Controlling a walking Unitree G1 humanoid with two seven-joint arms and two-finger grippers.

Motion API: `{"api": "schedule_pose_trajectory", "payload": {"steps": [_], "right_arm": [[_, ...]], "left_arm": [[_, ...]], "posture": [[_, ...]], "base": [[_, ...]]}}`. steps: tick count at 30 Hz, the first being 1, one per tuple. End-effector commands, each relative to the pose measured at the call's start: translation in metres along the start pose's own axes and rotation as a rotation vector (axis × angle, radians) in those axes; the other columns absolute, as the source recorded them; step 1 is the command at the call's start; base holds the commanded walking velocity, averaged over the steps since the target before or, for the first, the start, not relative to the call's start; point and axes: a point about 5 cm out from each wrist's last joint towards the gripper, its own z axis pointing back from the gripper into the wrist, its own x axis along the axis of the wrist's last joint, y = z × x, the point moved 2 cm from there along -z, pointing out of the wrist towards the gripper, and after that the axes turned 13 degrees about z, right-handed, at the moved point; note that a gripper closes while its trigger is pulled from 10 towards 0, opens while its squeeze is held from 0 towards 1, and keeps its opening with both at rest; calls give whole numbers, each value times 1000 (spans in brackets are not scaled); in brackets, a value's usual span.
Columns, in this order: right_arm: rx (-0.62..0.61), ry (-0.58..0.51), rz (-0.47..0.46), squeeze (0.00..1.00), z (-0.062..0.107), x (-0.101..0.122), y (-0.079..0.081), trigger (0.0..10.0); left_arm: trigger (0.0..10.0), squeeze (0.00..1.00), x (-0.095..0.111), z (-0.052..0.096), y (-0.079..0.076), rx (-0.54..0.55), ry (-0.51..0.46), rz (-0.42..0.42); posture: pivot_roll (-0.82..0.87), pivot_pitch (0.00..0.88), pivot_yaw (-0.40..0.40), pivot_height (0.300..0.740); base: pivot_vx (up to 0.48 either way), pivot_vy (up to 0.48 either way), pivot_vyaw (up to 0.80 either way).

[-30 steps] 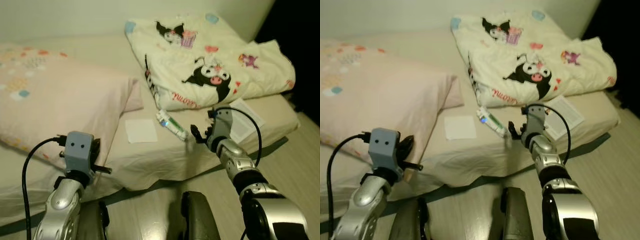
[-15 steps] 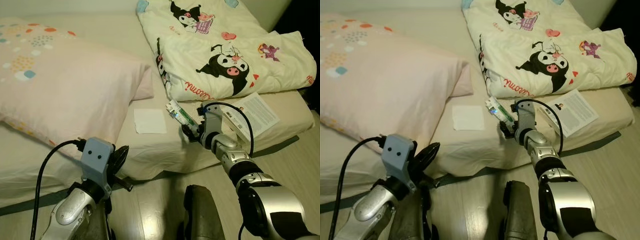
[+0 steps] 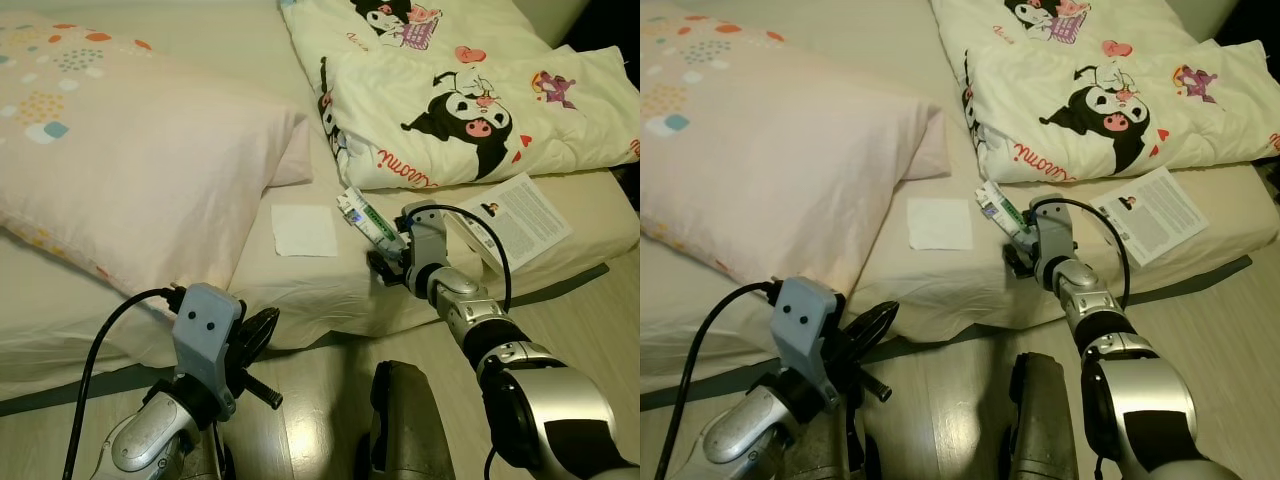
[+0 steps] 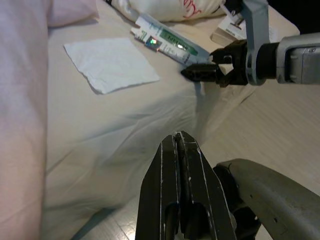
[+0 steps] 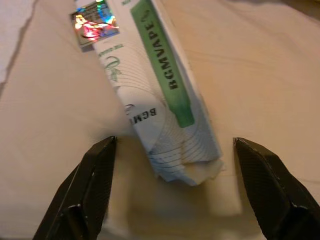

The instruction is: Clean up the room

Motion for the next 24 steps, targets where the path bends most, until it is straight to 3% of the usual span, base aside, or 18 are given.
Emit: {"api": "schedule_pose_trajectory", "payload": {"steps": [1, 3, 4, 5, 20, 24], "right_arm": [[-20, 51, -16, 0, 3, -15, -3, 4118], [-20, 51, -16, 0, 3, -15, -3, 4118], [-32, 44, -23, 0, 3, -13, -6, 2941], [-42, 37, -23, 0, 3, -11, -8, 0], [-83, 32, -31, 0, 5, -11, -17, 0], [-87, 6, -45, 0, 4, -4, -18, 0]], "left_arm": [[10000, 0, -3, 4, -2, 0, 26, 5], [10000, 0, -3, 4, -2, 0, 26, 5], [10000, 0, -3, 4, -1, 11, 28, 7], [10000, 0, -4, 4, 0, 21, 32, 3], [10000, 0, -4, 4, 6, 62, 50, -23], [10000, 0, -6, 2, 14, 84, 53, -37]], "posture": [[213, 444, -78, 536], [213, 444, -78, 536], [210, 444, -78, 536], [210, 443, -78, 536], [206, 437, -73, 536], [186, 420, -75, 536]], "base": [[0, 0, 0], [0, 0, 0], [0, 0, 0], [0, 0, 0], [0, 0, 0], [0, 0, 0]]}}
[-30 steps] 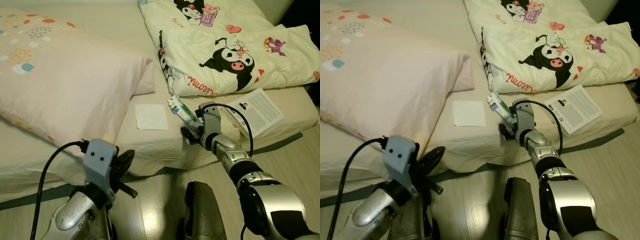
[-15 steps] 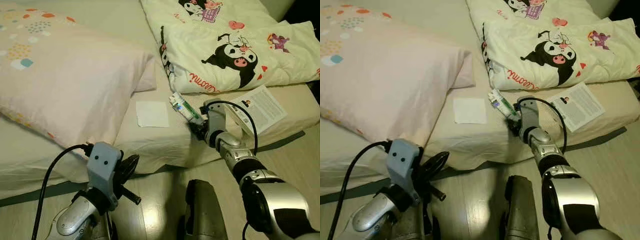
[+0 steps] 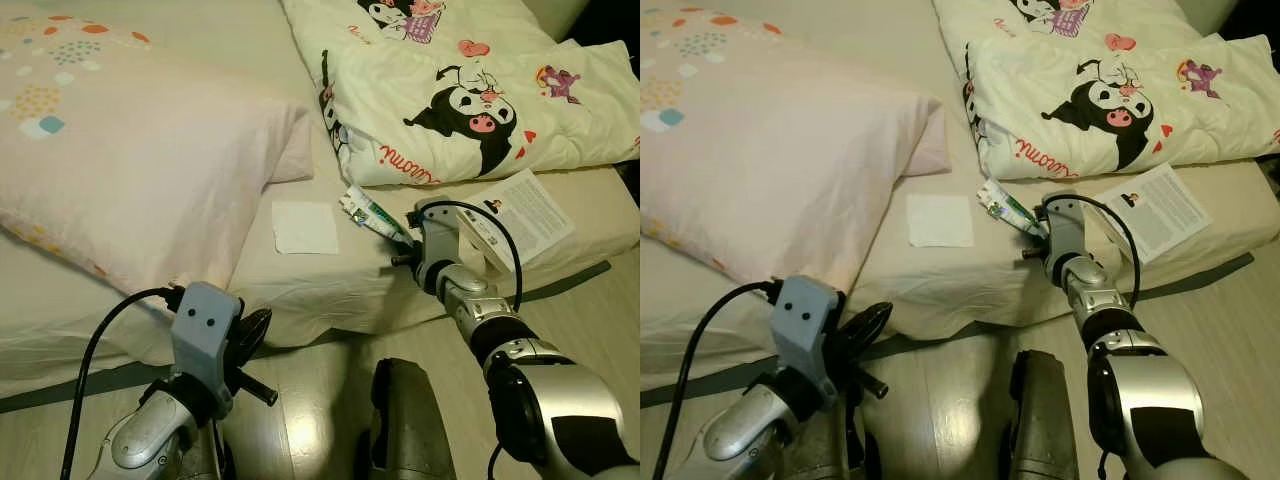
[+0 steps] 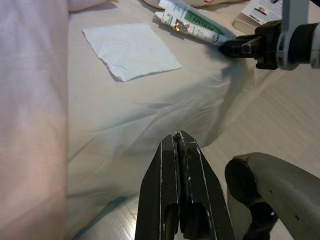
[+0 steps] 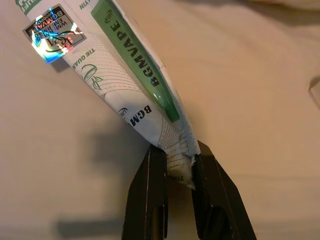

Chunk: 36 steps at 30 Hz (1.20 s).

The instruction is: Clean up the room

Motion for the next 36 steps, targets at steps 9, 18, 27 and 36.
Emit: {"api": "schedule_pose_trajectory", "payload": {"steps": [9, 18, 27, 36], "right_arm": [[47, -177, -45, 0, -6, 39, 18, 10000], [-99, -366, -48, 0, 12, 38, 34, 10000], [-111, -321, -11, 0, 27, -1, 53, 10000], [-93, -279, -85, 0, 37, -21, 62, 10000]], "left_arm": [[10000, 0, -26, -11, 48, 175, 52, 0], [10000, 0, -56, -19, 88, 509, 92, -2], [10000, 0, -52, -33, 91, 571, -6, -3], [10000, 0, -48, -41, 87, 528, -15, -52]], "posture": [[41, 258, -75, 536], [-27, 105, -45, 536], [-53, 62, -28, 536], [-44, 76, -24, 536]], "base": [[0, 0, 0], [0, 0, 0], [0, 0, 0], [0, 0, 0]]}}
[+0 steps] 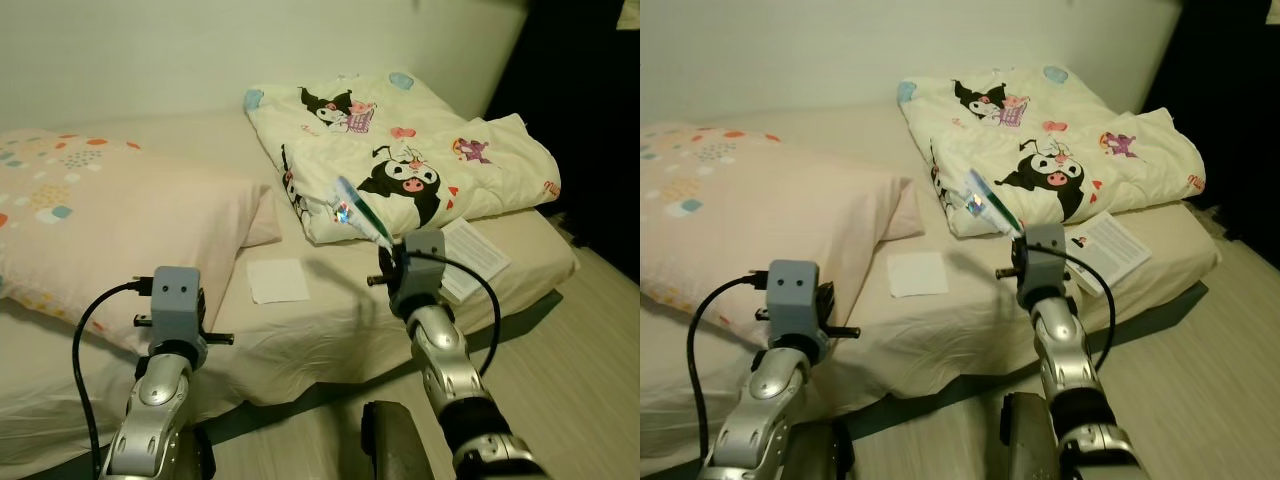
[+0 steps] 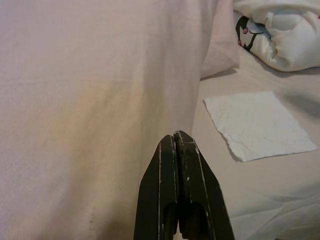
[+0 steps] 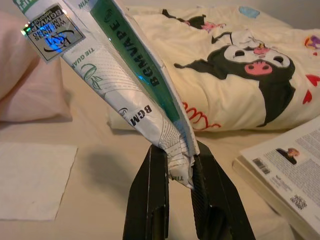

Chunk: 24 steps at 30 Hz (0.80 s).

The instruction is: Clean up the room

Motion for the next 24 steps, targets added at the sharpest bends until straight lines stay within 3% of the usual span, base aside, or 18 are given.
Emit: {"api": "schedule_pose_trajectory", "payload": {"steps": [1, 13, 24], "right_arm": [[10, 8, -20, 0, 3, -2, 4, 10000], [29, -33, -44, 0, 9, 3, 9, 10000], [54, -28, -29, 0, 14, 6, 8, 10000]], "left_arm": [[10000, 0, -5, 0, 4, 6, 18, -31], [10000, 0, 14, 0, 1, -43, -96, 21], [10000, 0, 22, -2, 2, -53, -125, -7]], "posture": [[-41, 81, -19, 536], [-41, 97, -12, 536], [-39, 99, -25, 590]], "base": [[0, 0, 0], [0, 0, 0], [0, 0, 0]]}}
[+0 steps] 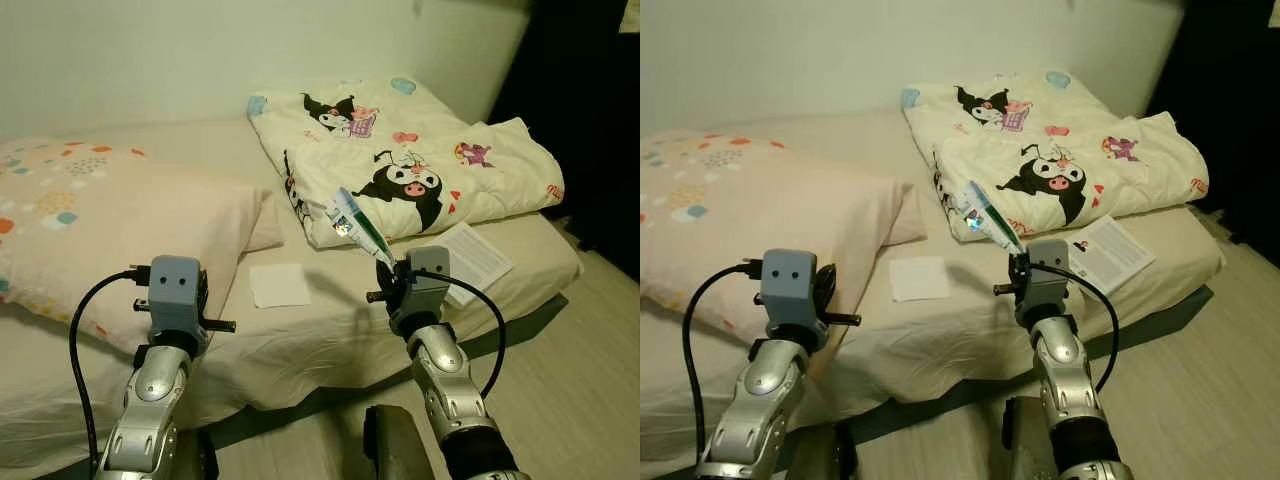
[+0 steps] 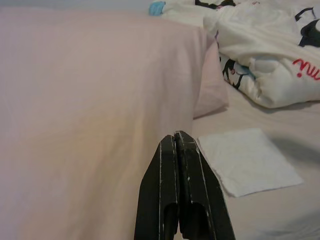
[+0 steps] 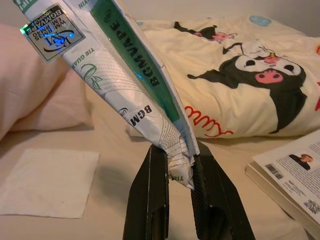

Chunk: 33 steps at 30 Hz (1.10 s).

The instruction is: Clean up the room

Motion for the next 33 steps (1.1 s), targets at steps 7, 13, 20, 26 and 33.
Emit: {"api": "schedule_pose_trajectory", "payload": {"steps": [7, 13, 20, 26, 33], "right_arm": [[11, 7, 6, 0, 1, 0, -1, 10000], [13, 12, 9, 0, 1, 0, -2, 10000], [20, 13, 13, 0, 1, 3, -2, 10000], [35, 18, 16, 0, 1, 2, -2, 10000], [51, 13, 14, 0, 0, 5, 3, 10000]], "left_arm": [[10000, 0, 2, -1, 4, 8, -11, -13], [10000, 0, 2, -1, 5, 13, -10, -17], [10000, 0, -4, 0, 9, 32, 14, -21], [10000, 0, -5, 2, 13, 48, 15, -22], [10000, 0, -7, 4, 11, 47, 13, -15]], "posture": [[-40, 97, -29, 610], [-38, 99, -32, 630], [-42, 104, -35, 660], [-40, 103, -42, 690], [-43, 98, -48, 715]], "base": [[0, 0, 0], [0, 0, 0], [0, 0, 0], [0, 0, 0], [0, 0, 0]]}}
